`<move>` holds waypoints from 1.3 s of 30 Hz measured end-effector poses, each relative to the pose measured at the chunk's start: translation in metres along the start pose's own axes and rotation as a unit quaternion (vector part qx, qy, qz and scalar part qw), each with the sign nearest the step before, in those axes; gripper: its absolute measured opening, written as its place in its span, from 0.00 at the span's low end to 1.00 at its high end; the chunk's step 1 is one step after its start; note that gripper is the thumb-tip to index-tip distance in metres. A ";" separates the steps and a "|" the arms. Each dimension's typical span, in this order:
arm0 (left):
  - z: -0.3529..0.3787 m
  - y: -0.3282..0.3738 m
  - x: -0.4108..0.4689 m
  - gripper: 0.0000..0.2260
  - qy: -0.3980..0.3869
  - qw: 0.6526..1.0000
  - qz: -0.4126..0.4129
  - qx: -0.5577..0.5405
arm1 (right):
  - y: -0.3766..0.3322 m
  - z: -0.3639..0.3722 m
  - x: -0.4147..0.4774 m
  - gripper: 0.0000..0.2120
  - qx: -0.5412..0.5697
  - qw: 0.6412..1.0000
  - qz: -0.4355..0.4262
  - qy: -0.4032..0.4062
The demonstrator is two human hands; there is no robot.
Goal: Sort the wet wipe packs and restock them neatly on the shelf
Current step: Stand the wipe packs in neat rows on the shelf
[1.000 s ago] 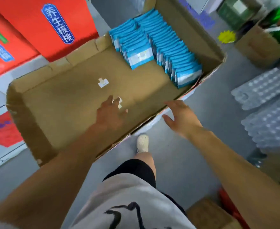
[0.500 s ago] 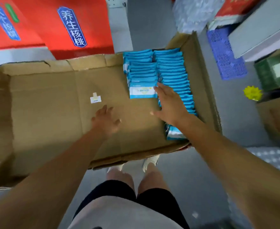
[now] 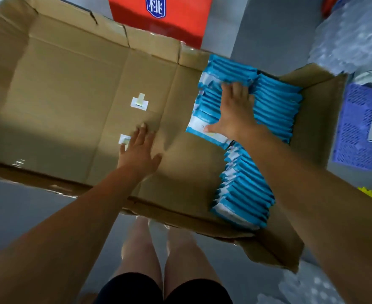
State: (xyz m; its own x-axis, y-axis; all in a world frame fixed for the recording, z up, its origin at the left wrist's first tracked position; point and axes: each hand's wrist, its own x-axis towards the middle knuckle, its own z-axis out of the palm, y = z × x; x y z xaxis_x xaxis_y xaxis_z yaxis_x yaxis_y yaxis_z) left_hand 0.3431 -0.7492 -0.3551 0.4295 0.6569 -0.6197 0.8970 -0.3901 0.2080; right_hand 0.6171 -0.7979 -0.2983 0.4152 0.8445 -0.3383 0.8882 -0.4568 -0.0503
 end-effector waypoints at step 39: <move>-0.177 -0.138 -0.222 0.36 -0.095 0.662 0.059 -0.742 | -0.295 -0.137 -0.215 0.27 0.823 0.513 0.079 -0.231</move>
State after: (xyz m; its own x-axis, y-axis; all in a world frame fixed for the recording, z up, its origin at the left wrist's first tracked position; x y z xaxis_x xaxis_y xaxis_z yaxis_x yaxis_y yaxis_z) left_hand 0.1425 -0.7272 -0.1118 0.6109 0.5311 -0.5872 0.0353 0.7227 0.6903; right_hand 0.2927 -0.8063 -0.0824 0.0271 0.7780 -0.6276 -0.6763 -0.4481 -0.5846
